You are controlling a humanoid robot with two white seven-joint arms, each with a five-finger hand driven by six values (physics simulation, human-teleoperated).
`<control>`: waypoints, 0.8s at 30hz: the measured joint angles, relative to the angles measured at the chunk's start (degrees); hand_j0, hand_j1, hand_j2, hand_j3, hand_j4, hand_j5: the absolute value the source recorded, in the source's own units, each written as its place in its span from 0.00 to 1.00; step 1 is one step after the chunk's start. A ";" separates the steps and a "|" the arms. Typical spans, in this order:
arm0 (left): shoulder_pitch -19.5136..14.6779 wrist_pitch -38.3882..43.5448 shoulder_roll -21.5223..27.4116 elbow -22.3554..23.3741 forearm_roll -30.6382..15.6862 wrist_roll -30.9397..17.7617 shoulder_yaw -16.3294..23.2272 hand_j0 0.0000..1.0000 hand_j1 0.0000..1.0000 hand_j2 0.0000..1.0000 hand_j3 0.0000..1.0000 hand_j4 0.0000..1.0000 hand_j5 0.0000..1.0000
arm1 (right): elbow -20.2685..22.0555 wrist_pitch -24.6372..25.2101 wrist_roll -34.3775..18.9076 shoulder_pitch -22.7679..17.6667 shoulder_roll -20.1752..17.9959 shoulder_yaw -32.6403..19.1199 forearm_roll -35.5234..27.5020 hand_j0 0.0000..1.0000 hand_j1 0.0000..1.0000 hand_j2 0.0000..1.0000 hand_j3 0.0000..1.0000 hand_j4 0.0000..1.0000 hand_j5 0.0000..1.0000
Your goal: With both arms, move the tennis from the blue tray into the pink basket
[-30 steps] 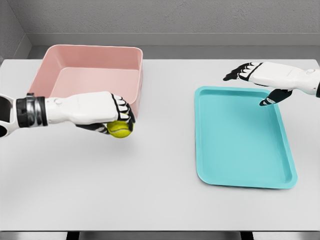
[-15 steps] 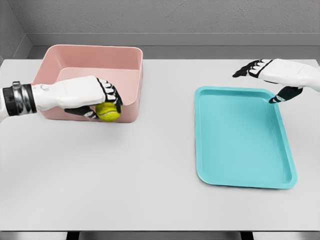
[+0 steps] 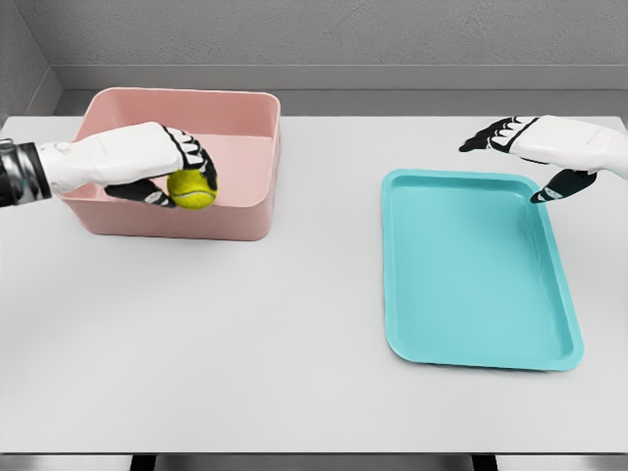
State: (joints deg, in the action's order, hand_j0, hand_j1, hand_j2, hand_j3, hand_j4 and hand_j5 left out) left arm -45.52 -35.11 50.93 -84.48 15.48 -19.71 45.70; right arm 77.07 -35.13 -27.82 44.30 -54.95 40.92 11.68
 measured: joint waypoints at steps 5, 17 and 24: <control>-0.44 0.00 -0.61 2.73 0.01 0.01 -0.23 0.56 0.56 0.56 0.56 0.56 0.56 | 0.00 0.00 0.00 0.00 0.00 0.00 0.00 1.00 1.00 1.00 1.00 1.00 1.00; -1.76 0.01 -4.61 10.95 0.39 -0.22 -0.91 0.56 0.56 0.56 0.56 0.56 0.56 | 0.00 0.00 0.01 0.00 -0.01 0.00 0.00 1.00 1.00 1.00 1.00 1.00 1.00; -2.38 0.00 -8.04 16.51 0.58 -0.14 -3.00 1.00 1.00 1.00 1.00 1.00 1.00 | 0.00 0.00 0.00 0.00 -0.08 0.00 0.00 1.00 1.00 1.00 1.00 1.00 1.00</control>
State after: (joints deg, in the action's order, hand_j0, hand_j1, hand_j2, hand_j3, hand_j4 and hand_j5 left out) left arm -47.90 -35.11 42.89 -67.97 16.05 -19.84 42.70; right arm 77.07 -35.13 -27.82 44.30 -55.03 40.92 11.69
